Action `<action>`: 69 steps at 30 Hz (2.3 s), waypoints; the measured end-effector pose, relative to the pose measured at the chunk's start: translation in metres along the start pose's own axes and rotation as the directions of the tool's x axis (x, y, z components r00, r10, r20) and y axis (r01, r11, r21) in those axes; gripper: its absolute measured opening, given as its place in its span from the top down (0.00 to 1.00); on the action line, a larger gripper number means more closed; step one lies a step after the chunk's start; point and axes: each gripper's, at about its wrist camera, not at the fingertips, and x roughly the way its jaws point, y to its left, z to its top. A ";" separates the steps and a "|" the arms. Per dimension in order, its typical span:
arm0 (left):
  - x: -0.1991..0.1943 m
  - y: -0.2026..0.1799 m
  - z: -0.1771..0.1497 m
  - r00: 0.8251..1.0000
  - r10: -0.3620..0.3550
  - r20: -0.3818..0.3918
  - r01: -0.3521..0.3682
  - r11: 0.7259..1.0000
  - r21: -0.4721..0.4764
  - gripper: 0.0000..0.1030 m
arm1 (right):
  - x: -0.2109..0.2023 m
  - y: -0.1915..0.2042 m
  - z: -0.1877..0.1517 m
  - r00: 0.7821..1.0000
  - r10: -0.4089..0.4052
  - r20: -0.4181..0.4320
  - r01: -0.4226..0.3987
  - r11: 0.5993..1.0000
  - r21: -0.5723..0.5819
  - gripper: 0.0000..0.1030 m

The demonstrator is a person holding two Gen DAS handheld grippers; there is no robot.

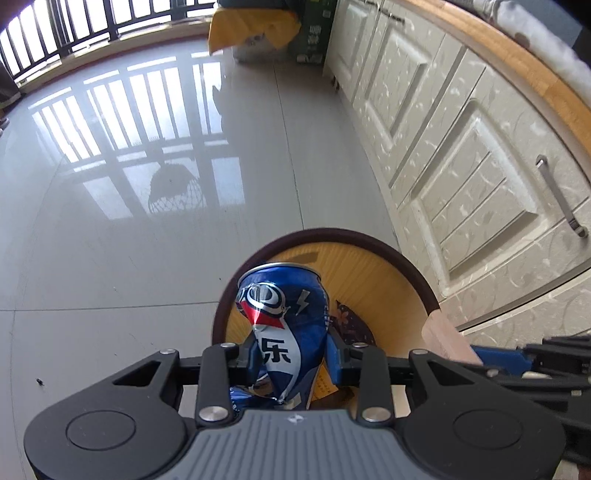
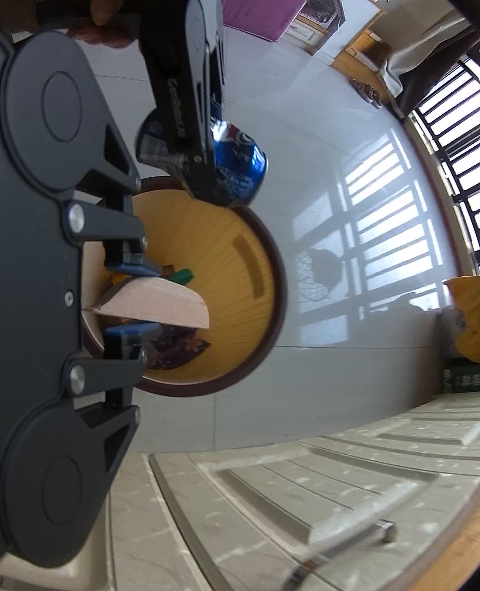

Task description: Collect trash

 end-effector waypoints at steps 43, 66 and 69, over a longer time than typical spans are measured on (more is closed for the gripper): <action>0.005 0.031 -0.012 0.993 0.096 -0.071 -0.099 0.995 -0.027 0.00 | 0.021 0.015 -0.002 0.995 -0.008 -0.104 -0.003 0.994 -0.110 0.00; -0.128 0.005 -0.016 0.993 0.104 0.050 -0.105 0.994 0.009 0.00 | -0.103 0.021 -0.004 0.989 -0.139 0.040 0.142 0.985 -0.093 0.00; -0.148 -0.001 -0.021 0.992 0.101 0.074 -0.102 0.995 0.005 0.00 | -0.128 0.021 -0.006 0.987 -0.143 0.077 0.150 0.985 -0.088 0.00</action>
